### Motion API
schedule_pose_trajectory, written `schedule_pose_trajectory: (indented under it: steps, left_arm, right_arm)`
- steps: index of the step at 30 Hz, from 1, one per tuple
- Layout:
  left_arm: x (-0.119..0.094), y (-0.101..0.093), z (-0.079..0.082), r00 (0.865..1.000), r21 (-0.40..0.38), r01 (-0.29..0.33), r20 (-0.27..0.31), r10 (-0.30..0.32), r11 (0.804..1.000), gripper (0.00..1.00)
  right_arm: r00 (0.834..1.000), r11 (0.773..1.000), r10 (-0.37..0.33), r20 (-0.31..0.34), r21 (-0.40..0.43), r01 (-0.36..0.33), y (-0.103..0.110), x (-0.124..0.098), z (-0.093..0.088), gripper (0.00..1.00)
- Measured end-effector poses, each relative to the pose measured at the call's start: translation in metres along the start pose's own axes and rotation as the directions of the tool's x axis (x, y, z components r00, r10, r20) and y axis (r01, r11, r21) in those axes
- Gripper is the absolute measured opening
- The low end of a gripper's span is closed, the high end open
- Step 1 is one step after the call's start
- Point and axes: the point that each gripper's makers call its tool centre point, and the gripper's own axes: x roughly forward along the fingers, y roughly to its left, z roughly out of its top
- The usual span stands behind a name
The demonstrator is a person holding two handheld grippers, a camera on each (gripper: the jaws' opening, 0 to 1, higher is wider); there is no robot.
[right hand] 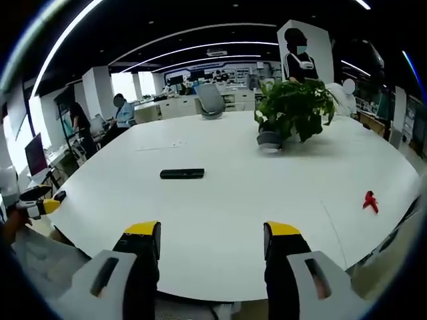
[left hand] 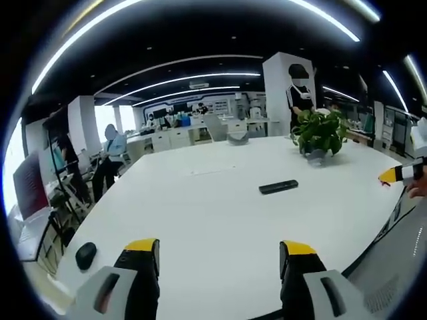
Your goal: Press the specified remote control buttons in sequence, fully releasing each button before pressing the next.
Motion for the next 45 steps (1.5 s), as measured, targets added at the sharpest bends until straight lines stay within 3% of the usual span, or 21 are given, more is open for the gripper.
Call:
schedule_pose_trajectory:
  steps: [24,29,33,39,45]
  left_arm:
    - [0.001,-0.003,0.000,1.000,-0.018,0.025,0.000,-0.025,1.000,0.73]
    - [0.000,-0.011,0.000,0.997,-0.022,0.078,-0.013,-0.078,0.997,0.68]
    - [0.000,-0.016,0.001,0.994,-0.009,0.102,-0.021,-0.103,0.995,0.58]
    - [0.001,-0.016,0.002,0.990,-0.030,0.137,-0.038,-0.138,0.990,0.58]
    - [0.012,-0.016,0.012,0.982,0.047,0.179,-0.066,-0.176,0.983,0.54]
  right_arm:
    - [1.000,1.000,0.004,0.000,-0.002,-0.004,0.000,0.000,0.000,0.64]
    - [1.000,1.000,0.001,0.006,0.003,-0.001,0.000,-0.001,0.001,0.63]
    - [1.000,1.000,0.001,0.006,0.004,-0.001,0.000,-0.001,0.001,0.63]
    - [1.000,1.000,-0.003,0.007,0.012,0.003,-0.001,-0.001,0.001,0.63]
    - [1.000,1.000,-0.009,0.007,0.009,0.009,-0.002,-0.001,0.001,0.64]
